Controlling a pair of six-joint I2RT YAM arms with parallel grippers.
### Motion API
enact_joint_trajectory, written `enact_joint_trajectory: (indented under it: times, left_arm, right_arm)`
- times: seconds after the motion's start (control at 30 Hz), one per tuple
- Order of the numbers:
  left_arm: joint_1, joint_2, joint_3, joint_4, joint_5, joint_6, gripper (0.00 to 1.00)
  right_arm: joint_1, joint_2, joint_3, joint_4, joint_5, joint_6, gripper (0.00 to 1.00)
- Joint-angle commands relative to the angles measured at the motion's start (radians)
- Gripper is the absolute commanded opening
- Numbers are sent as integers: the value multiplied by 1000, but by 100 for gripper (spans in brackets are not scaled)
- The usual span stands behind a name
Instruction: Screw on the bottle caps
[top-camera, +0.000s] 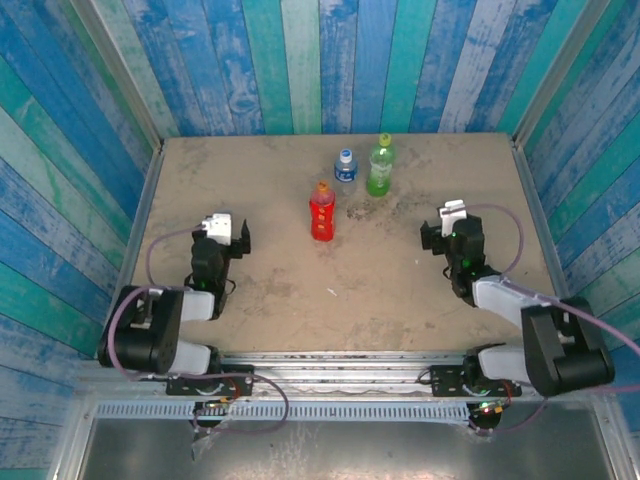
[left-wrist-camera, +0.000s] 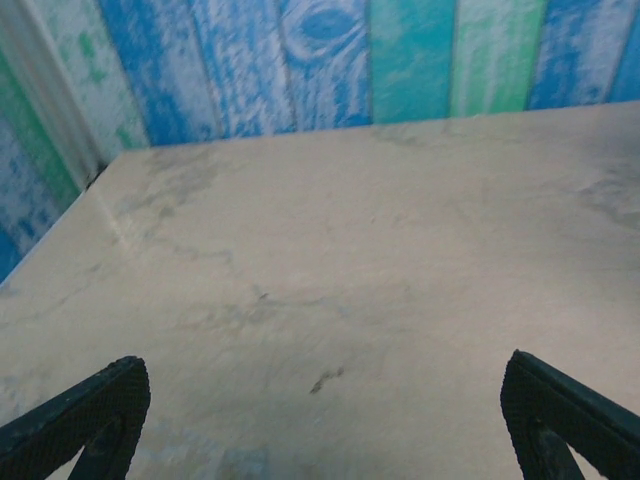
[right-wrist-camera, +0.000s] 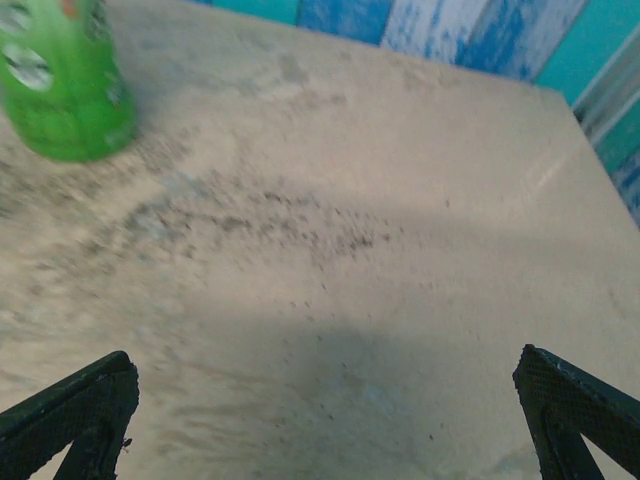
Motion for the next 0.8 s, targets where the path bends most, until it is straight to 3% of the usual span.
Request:
enact_joint_trajectory:
  times: [0.0, 0.03, 0.1, 0.17, 0.77]
  left_arm:
    - [35, 70, 51, 68, -8, -68, 94]
    - [47, 57, 74, -5, 1, -83, 94]
    - [54, 76, 62, 52, 2, -86, 94]
    - [55, 71, 66, 42, 3, -86, 94]
    - [54, 66, 69, 20, 6, -86, 94]
  right_arm:
    - [-53, 88, -5, 222, -70, 35, 100]
    - [-70, 123, 0, 236, -95, 44, 100]
    - [-87, 188, 22, 263, -122, 53, 100]
    - [-101, 175, 45, 190, -156, 54, 100]
    - [-104, 176, 42, 200, -165, 49, 100]
